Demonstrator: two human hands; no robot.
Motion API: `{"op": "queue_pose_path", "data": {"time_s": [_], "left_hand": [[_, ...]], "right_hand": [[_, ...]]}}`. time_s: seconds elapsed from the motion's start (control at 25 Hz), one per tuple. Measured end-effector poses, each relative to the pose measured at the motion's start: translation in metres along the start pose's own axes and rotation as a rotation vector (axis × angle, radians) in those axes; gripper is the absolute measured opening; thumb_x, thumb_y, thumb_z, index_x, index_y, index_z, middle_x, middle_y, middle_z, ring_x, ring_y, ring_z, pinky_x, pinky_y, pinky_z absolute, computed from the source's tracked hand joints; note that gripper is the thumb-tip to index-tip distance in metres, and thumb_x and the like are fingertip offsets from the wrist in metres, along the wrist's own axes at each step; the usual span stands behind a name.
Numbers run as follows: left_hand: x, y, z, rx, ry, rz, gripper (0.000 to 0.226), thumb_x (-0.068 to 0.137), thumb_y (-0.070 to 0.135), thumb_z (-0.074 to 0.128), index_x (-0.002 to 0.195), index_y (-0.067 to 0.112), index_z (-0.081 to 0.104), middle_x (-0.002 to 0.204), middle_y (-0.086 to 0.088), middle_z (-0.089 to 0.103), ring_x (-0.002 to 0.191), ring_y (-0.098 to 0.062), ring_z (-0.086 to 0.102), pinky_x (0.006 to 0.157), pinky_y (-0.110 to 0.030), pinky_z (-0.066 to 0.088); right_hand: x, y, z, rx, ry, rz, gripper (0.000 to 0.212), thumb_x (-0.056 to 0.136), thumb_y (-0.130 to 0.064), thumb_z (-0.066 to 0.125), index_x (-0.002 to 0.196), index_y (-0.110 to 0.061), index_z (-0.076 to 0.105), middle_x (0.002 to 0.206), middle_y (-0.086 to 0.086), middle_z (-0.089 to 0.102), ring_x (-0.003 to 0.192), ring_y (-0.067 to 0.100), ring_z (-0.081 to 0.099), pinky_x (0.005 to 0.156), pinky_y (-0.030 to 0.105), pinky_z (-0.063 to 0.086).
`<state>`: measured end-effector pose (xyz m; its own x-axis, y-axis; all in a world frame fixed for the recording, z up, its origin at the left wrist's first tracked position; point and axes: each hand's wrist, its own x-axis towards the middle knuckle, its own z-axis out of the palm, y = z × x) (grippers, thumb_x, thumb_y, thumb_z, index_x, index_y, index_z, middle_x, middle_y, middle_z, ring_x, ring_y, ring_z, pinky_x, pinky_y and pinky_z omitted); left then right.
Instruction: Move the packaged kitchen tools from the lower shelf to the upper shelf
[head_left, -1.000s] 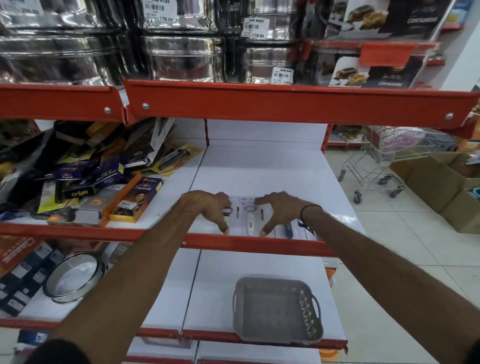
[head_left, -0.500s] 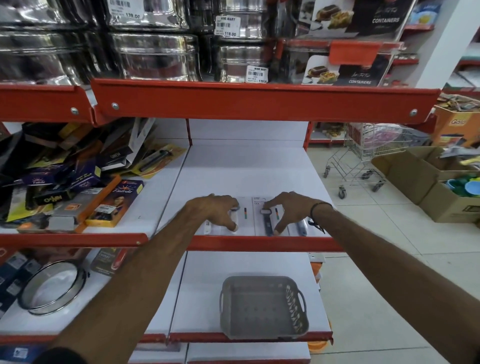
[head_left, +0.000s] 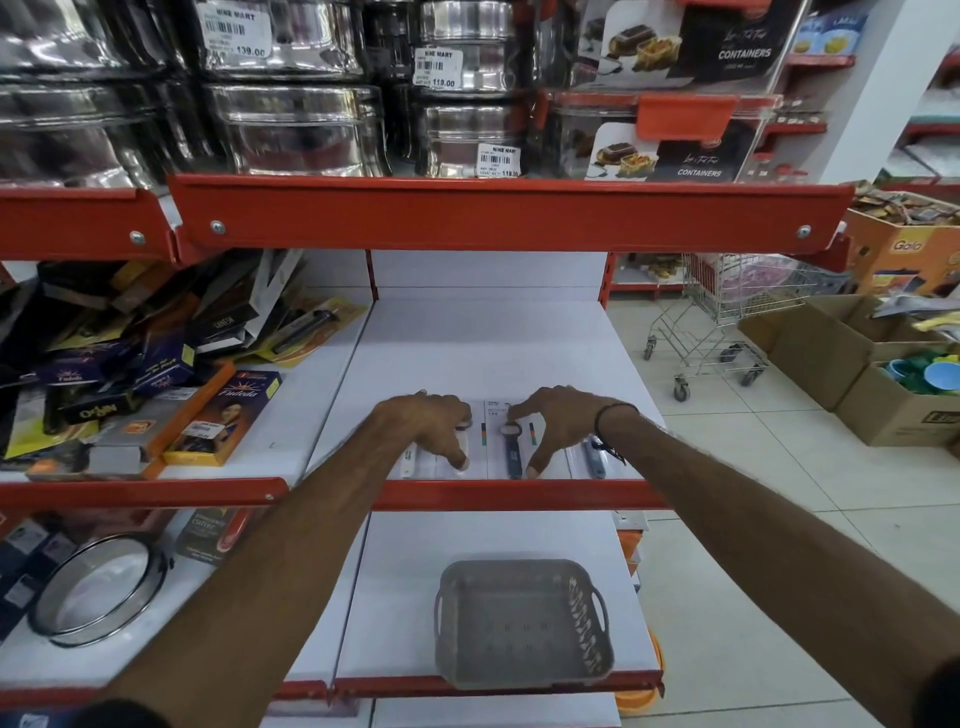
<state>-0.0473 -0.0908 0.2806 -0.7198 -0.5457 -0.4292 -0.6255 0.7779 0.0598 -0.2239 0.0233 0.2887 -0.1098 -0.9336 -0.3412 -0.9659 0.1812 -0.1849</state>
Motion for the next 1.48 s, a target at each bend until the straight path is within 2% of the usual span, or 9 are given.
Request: {"op": "queue_pose_path", "data": {"time_s": [0.08,0.2,0.32,0.44,0.64,0.92,1.24,1.36,1.48], "left_hand": [[0.002,0.007,-0.004,-0.010,0.073,0.030,0.081,0.081,0.050,0.072,0.145,0.014,0.039,0.153,-0.007,0.040,0.134,-0.030,0.045,0.114,-0.044,0.037],[0.009,0.027,-0.008,-0.008,0.179,0.129,0.087,0.081,0.055,0.068,0.151,0.017,0.032,0.160,-0.003,0.034,0.141,-0.026,0.040,0.121,-0.044,0.027],[0.017,0.042,-0.004,0.026,0.098,0.161,0.083,0.081,0.058,0.066,0.148,0.019,0.037,0.159,-0.002,0.038,0.141,-0.026,0.040,0.119,-0.045,0.028],[0.023,0.044,0.001,0.023,0.009,0.155,0.072,0.079,0.056,0.070,0.136,0.020,0.044,0.144,-0.002,0.051,0.125,-0.027,0.052,0.107,-0.043,0.042],[0.027,0.047,0.000,0.071,-0.002,0.130,0.074,0.075,0.059,0.072,0.132,0.020,0.045,0.138,-0.002,0.054,0.118,-0.027,0.054,0.105,-0.048,0.045],[0.030,0.050,0.002,0.038,-0.024,0.110,0.081,0.077,0.055,0.073,0.142,0.021,0.039,0.146,-0.003,0.048,0.126,-0.028,0.051,0.108,-0.050,0.044],[0.033,0.049,0.005,0.006,-0.046,0.073,0.086,0.076,0.054,0.074,0.146,0.022,0.035,0.154,-0.002,0.042,0.133,-0.029,0.048,0.110,-0.051,0.043],[0.027,0.050,0.003,0.014,-0.039,0.090,0.085,0.080,0.053,0.071,0.149,0.020,0.034,0.157,-0.003,0.039,0.138,-0.029,0.043,0.114,-0.050,0.038],[0.018,0.047,0.011,0.094,0.098,0.100,0.088,0.083,0.061,0.062,0.154,0.024,0.026,0.166,-0.005,0.022,0.151,-0.029,0.021,0.124,-0.048,0.021]], "right_hand": [[-0.003,0.008,-0.008,-0.016,0.002,0.015,0.099,0.064,-0.050,0.086,0.149,-0.030,0.038,0.159,0.000,0.032,0.145,0.025,0.030,0.120,0.043,0.024],[-0.015,0.033,-0.022,-0.065,-0.032,0.069,0.097,0.067,-0.048,0.086,0.149,-0.028,0.037,0.160,0.002,0.031,0.147,0.024,0.027,0.121,0.041,0.022],[-0.032,0.056,-0.023,-0.139,-0.062,0.112,0.088,0.072,-0.042,0.084,0.147,-0.022,0.042,0.157,0.005,0.036,0.144,0.025,0.032,0.119,0.040,0.025],[-0.037,0.069,-0.009,-0.096,-0.053,0.159,0.089,0.067,-0.048,0.085,0.144,-0.030,0.046,0.157,0.001,0.037,0.144,0.025,0.033,0.122,0.048,0.021],[-0.031,0.071,-0.003,-0.091,-0.016,0.137,0.087,0.063,-0.054,0.085,0.140,-0.034,0.051,0.154,-0.003,0.043,0.143,0.024,0.036,0.121,0.059,0.012],[-0.026,0.053,-0.005,-0.048,-0.008,0.116,0.085,0.062,-0.053,0.086,0.138,-0.033,0.054,0.152,-0.006,0.046,0.143,0.025,0.037,0.121,0.061,0.004],[-0.022,0.042,-0.002,-0.056,-0.010,0.109,0.083,0.066,-0.051,0.085,0.140,-0.031,0.052,0.154,-0.003,0.042,0.143,0.026,0.035,0.121,0.056,0.012],[-0.027,0.038,-0.004,-0.071,-0.013,0.130,0.087,0.067,-0.051,0.084,0.143,-0.030,0.047,0.155,-0.002,0.039,0.143,0.025,0.034,0.122,0.053,0.015],[-0.035,0.031,0.001,-0.159,0.099,0.101,0.085,0.073,-0.054,0.076,0.147,-0.029,0.041,0.154,-0.003,0.042,0.141,0.024,0.039,0.121,0.053,0.016]]}}
